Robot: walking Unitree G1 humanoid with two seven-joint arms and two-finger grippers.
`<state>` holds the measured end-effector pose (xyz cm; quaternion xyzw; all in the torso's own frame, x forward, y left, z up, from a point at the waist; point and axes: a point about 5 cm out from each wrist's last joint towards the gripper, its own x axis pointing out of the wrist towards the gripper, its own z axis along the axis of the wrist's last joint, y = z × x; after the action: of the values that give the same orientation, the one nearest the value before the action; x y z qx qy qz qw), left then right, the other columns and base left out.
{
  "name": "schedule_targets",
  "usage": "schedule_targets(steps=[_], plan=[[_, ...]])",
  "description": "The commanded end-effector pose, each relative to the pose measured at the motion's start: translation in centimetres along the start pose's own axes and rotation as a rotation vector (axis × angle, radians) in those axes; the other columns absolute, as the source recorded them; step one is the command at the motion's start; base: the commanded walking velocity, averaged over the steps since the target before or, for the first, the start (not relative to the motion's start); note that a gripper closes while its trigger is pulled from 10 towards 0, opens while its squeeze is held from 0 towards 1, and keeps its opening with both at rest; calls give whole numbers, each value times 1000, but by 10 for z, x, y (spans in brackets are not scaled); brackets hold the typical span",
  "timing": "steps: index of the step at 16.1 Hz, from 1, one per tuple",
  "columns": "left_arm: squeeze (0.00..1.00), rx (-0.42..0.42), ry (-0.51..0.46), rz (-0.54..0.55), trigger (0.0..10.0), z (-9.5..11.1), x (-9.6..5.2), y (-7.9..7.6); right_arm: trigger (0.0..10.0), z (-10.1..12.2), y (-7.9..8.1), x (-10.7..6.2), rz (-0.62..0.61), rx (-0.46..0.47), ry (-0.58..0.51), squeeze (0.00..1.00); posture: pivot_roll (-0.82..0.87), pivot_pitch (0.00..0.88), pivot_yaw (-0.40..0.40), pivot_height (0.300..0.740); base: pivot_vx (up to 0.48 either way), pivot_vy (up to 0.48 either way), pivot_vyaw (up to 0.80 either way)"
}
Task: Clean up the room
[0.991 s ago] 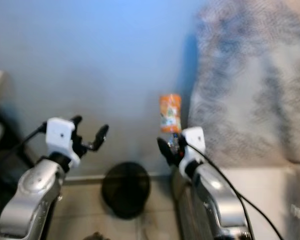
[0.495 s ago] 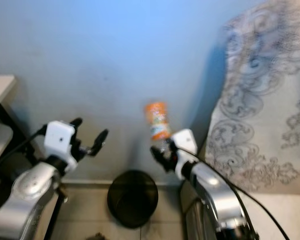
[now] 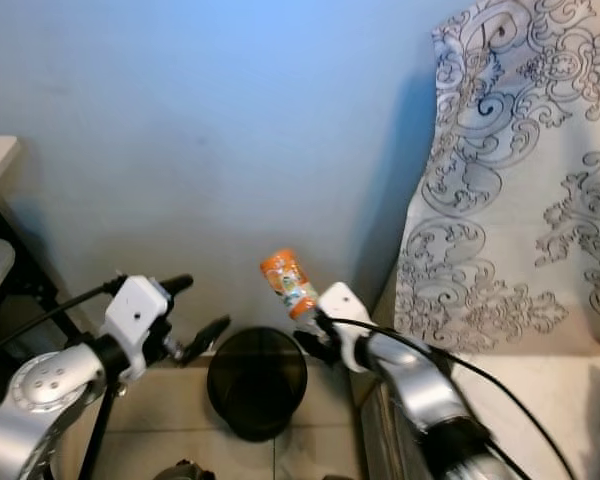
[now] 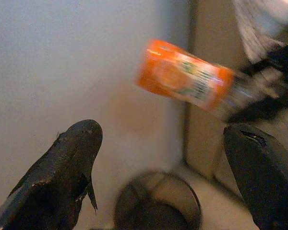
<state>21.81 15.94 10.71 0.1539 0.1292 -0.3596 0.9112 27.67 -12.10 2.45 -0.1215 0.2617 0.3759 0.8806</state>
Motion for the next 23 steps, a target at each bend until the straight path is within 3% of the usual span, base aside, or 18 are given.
schedule_targets(steps=[1,7,20,21,22,23], plan=[[0,-21,49,-71,10000,-9,-3,-7,10000,-5,5,10,-5,-21,41,0,5,142,-47,740,0,0,0],[0,-34,150,-151,10000,-24,-24,-11,10000,6,29,44,36,27,33,0,16,200,-59,740,0,0,0],[0,-56,197,-185,10000,-27,-39,-26,10000,38,42,66,-59,149,-94,0,27,285,-72,740,0,0,0],[0,-56,200,-182,10000,-27,-39,-26,10000,41,44,67,-49,168,-107,63,28,285,-74,740,0,0,0],[0,-57,201,-181,10000,-27,-40,-27,10000,42,45,68,-42,176,-111,239,28,286,-74,740,0,0,0],[0,-58,202,-180,10000,-27,-40,-27,10000,42,46,68,-39,178,-111,239,28,286,-75,740,0,0,0]])
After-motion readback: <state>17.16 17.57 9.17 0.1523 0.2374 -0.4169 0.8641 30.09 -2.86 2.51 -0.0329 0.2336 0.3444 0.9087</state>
